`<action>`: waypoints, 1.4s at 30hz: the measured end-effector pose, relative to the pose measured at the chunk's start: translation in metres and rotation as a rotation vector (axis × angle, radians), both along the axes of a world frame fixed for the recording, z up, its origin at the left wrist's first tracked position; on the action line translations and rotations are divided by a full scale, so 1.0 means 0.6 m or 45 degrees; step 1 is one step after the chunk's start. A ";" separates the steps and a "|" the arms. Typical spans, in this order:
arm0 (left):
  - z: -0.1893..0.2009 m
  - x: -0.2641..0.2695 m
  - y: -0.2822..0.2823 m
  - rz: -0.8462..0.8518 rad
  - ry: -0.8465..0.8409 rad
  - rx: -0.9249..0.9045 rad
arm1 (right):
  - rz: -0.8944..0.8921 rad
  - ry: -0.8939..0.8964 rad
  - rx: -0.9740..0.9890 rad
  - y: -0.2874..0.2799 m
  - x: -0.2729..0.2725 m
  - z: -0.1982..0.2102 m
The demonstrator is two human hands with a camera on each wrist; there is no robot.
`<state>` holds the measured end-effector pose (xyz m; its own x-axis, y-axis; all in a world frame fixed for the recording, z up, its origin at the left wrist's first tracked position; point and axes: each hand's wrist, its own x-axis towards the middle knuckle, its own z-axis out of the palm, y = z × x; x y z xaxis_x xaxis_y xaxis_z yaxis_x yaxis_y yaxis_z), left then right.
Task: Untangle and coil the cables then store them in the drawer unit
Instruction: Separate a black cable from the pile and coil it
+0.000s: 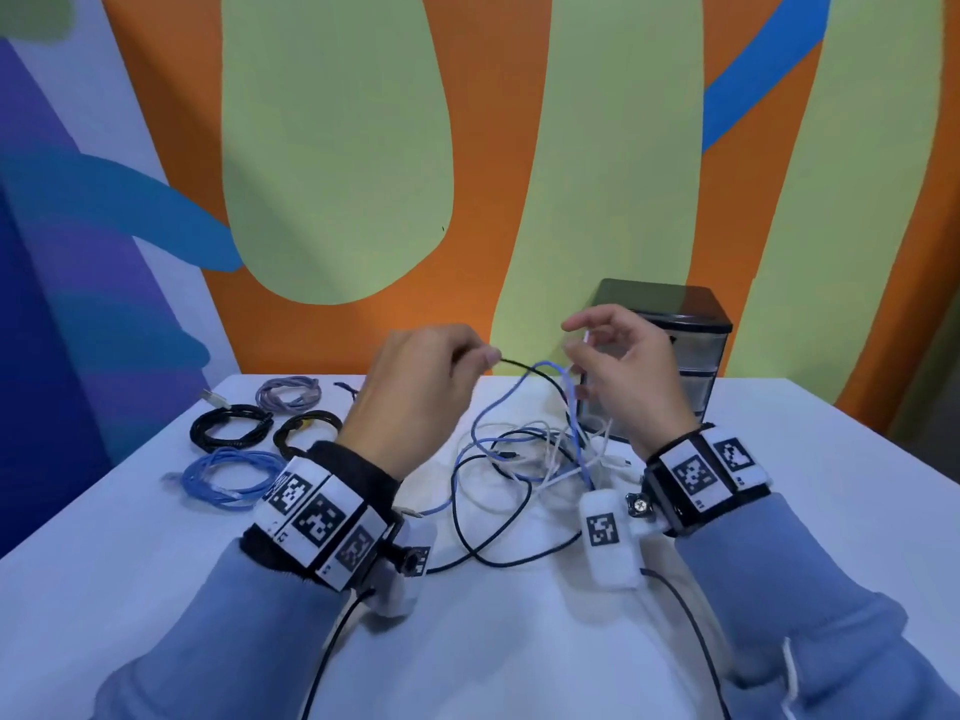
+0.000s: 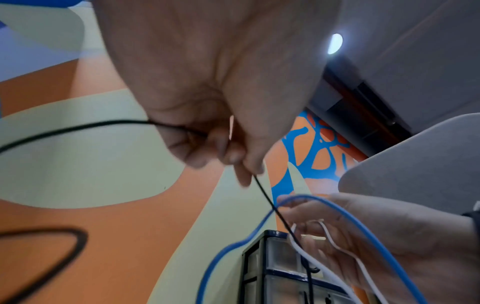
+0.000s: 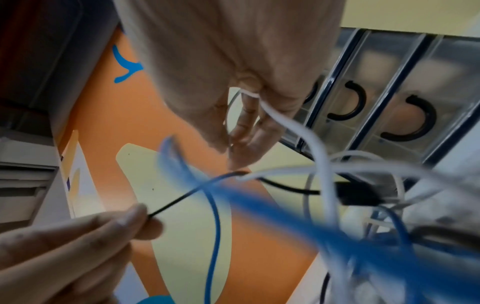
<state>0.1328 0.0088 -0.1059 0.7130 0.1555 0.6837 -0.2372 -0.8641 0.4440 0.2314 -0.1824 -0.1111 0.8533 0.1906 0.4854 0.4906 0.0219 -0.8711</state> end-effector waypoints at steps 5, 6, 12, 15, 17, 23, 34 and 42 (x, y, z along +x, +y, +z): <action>0.025 -0.014 0.014 0.065 -0.571 -0.483 | -0.331 0.073 -0.071 -0.025 0.037 -0.012; 0.029 -0.017 0.024 0.067 -0.675 -0.586 | -0.448 0.046 -0.139 -0.032 0.044 -0.014; 0.032 -0.020 0.064 0.100 -0.622 -0.750 | -0.732 -0.219 -0.499 -0.046 0.059 -0.016; 0.025 -0.020 0.058 0.149 -0.394 -0.619 | -0.768 -0.374 -0.698 -0.031 0.037 -0.010; 0.022 -0.019 0.056 0.167 -0.279 -0.556 | -0.586 -0.506 -0.677 -0.022 0.009 0.004; 0.014 -0.015 0.048 0.195 -0.160 -0.461 | 0.593 -0.085 -1.260 0.020 -0.066 0.005; 0.000 -0.015 0.029 0.005 0.344 0.105 | 0.345 0.019 -1.181 0.004 -0.003 -0.032; 0.000 -0.024 0.014 -0.048 0.390 0.258 | -0.039 0.019 -0.544 -0.006 0.028 -0.029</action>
